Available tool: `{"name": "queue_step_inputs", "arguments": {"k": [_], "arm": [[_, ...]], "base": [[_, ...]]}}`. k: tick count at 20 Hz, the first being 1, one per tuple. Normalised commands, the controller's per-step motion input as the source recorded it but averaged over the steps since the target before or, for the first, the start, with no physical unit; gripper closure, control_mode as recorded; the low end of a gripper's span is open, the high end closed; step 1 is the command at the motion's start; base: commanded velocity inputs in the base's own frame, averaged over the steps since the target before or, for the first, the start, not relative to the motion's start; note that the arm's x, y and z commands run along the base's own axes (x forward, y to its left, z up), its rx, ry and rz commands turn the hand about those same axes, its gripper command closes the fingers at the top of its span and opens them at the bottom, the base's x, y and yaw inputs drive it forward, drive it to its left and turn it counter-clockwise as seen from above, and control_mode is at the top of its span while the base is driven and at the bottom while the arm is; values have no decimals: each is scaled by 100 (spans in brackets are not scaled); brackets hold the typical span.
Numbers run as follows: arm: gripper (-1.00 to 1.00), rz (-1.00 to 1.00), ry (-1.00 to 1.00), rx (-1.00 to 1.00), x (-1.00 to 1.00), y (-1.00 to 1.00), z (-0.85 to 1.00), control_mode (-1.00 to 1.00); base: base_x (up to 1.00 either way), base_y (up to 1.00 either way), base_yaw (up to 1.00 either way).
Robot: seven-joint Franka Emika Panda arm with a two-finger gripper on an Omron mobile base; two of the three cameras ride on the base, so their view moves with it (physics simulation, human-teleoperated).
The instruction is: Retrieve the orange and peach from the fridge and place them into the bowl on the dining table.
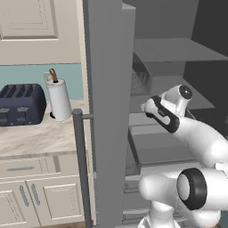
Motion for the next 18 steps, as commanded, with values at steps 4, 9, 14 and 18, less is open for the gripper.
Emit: {"name": "queue_step_inputs", "arguments": {"k": [4,9,14,18], "arm": [[100,0,2,0,-100,-16,66,-100],[100,0,22,0,-96,-12,93,-100],[100,0,23,0,-97,-20,79,-100],[100,3,12,0,-98,-16,8,-100]], "base": [[0,0,0],[0,0,0],[0,0,0],[0,0,0]]}}
